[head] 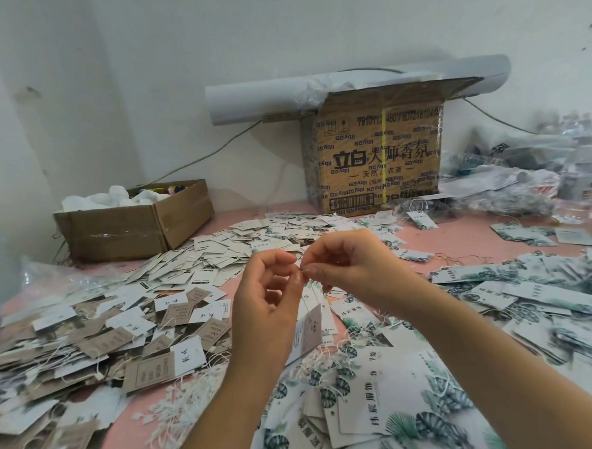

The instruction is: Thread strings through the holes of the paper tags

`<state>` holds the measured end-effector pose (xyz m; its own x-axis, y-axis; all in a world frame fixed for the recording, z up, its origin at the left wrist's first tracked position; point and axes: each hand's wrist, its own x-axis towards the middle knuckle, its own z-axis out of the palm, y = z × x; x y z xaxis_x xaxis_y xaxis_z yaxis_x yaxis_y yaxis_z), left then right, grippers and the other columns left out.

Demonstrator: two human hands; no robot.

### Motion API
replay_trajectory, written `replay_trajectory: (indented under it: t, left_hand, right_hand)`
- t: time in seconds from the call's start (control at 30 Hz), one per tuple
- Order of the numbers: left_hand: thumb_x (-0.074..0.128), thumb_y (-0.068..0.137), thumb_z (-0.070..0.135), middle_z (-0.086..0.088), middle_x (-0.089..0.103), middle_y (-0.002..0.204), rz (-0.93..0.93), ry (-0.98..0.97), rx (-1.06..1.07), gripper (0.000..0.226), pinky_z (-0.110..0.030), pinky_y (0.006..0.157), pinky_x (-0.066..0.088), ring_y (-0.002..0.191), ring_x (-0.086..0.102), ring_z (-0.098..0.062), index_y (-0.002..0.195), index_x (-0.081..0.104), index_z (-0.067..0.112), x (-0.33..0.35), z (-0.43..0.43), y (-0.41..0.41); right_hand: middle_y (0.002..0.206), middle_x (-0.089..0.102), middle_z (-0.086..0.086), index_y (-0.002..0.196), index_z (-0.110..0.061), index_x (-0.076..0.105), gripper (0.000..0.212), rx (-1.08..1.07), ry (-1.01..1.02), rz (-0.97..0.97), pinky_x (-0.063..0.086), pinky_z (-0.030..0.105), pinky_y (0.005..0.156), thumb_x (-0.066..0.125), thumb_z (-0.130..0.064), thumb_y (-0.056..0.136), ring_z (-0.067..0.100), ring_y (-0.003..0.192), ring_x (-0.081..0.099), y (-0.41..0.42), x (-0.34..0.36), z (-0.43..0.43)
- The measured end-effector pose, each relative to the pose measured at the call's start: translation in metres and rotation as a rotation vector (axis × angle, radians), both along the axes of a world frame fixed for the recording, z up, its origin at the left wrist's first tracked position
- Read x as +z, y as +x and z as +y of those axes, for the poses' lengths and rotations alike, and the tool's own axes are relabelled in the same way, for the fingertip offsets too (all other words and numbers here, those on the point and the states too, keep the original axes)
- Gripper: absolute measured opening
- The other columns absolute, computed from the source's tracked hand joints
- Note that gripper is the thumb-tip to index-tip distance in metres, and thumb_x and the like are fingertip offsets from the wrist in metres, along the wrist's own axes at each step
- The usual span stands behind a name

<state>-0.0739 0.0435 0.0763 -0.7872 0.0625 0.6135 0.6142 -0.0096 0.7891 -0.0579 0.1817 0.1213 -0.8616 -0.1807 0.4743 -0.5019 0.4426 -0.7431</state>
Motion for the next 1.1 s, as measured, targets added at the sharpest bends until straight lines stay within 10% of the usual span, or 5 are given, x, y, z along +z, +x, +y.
replay_trajectory:
  t: [0.4,1.1]
  left_hand:
    - [0.062,0.088,0.012,0.01,0.061,0.082,0.087,-0.075,0.085,0.02,-0.021,0.056,0.045,0.066,0.053,-0.01,0.087,0.053,0.029,-0.0005,0.0011,0.0056]
    - [0.069,0.081,0.009,0.01,0.06,0.068,0.118,-0.133,0.105,0.027,-0.013,0.059,0.044,0.063,0.054,-0.006,0.086,0.053,0.031,0.0008,-0.002,0.003]
  right_hand:
    - [0.066,0.066,0.006,0.08,-0.004,0.071,0.004,0.009,-0.29,-0.198,0.05,0.023,0.056,0.068,-0.002,0.08,0.013,0.058,0.057,-0.004,-0.0056,-0.0019]
    - [0.057,0.06,-0.004,0.069,-0.01,0.064,0.018,0.041,-0.219,-0.268,0.047,0.023,0.052,0.061,0.0,0.084,0.011,0.053,0.051,-0.0041,-0.006,0.0005]
